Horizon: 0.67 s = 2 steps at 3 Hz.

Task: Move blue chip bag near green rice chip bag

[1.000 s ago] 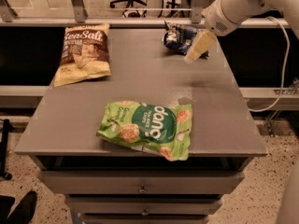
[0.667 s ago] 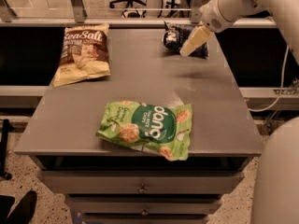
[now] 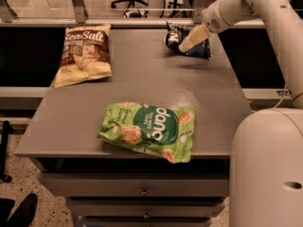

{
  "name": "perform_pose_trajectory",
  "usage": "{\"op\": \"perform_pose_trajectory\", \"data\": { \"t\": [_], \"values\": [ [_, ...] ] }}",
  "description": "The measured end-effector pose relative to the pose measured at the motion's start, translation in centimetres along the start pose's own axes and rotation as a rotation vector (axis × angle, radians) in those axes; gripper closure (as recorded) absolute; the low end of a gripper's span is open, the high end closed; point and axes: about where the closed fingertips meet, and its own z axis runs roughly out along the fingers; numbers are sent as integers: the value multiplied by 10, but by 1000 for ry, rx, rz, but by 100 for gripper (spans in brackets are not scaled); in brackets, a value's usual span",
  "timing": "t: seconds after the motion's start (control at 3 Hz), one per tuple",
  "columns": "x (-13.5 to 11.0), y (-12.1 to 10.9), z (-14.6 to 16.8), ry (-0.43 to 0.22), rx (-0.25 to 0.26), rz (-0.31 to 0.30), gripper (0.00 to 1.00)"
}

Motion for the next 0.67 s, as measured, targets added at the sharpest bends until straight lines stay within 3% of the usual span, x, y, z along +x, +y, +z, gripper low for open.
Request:
{"op": "perform_pose_trajectory", "data": {
  "t": [0.33, 0.67],
  "values": [
    [7, -7, 16, 0, -10, 39, 7],
    [14, -8, 25, 7, -21, 59, 22]
  ]
}}
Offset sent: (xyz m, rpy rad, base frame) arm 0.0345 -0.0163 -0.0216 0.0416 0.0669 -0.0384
